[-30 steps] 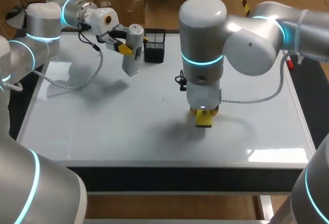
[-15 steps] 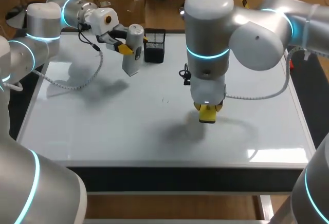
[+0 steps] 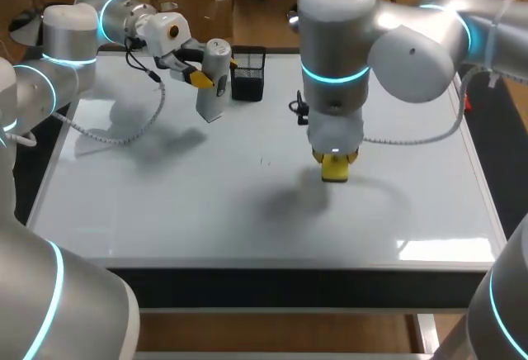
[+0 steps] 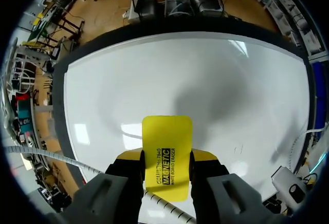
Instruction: Pick up the inspection probe, press it on each red-marked spot on the whiteboard one by one, put down the probe, pick up the eraser, and wipe off all the red marks.
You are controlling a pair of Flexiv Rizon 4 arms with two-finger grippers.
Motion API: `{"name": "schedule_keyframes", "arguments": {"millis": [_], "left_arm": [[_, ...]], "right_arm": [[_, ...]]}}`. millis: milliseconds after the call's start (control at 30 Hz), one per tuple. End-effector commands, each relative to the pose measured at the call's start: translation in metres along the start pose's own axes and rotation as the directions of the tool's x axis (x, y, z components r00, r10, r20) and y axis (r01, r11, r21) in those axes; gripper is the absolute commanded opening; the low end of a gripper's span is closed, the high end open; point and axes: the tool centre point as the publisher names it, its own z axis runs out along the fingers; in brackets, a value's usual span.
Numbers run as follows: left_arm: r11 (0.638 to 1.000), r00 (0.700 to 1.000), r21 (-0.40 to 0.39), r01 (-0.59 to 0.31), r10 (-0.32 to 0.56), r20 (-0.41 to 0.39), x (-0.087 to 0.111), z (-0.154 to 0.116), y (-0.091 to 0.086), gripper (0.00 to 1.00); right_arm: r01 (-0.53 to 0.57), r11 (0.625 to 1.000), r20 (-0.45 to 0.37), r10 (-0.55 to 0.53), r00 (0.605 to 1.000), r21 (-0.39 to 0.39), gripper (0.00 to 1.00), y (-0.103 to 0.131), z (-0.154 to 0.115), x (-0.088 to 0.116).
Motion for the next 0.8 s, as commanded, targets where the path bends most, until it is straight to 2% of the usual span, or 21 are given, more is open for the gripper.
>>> {"name": "schedule_keyframes", "arguments": {"millis": [33, 300, 500, 800], "left_arm": [[1.0, 0.996, 0.007, 0.003, -0.002, -0.09, -0.005, -0.006, 0.001, 0.0], [1.0, 0.996, 0.007, 0.003, -0.002, -0.09, -0.005, -0.006, 0.001, 0.0], [1.0, 0.996, 0.007, 0.003, -0.002, -0.09, -0.005, -0.006, 0.001, 0.0], [1.0, 0.996, 0.007, 0.003, -0.002, -0.09, -0.005, -0.006, 0.001, 0.0]], "right_arm": [[0.013, 1.0, 0.011, -0.012, 1.0, -0.017, 0.0, -0.028, 0.0, 0.004], [0.048, 0.999, 0.027, -0.048, 0.998, -0.011, 0.0, -0.088, 0.002, 0.0], [0.081, 0.996, 0.063, -0.079, 0.995, -0.027, 0.0, -0.137, 0.006, -0.018], [0.109, 0.992, 0.084, -0.104, 0.991, -0.057, 0.0, -0.18, 0.013, -0.042]]}}
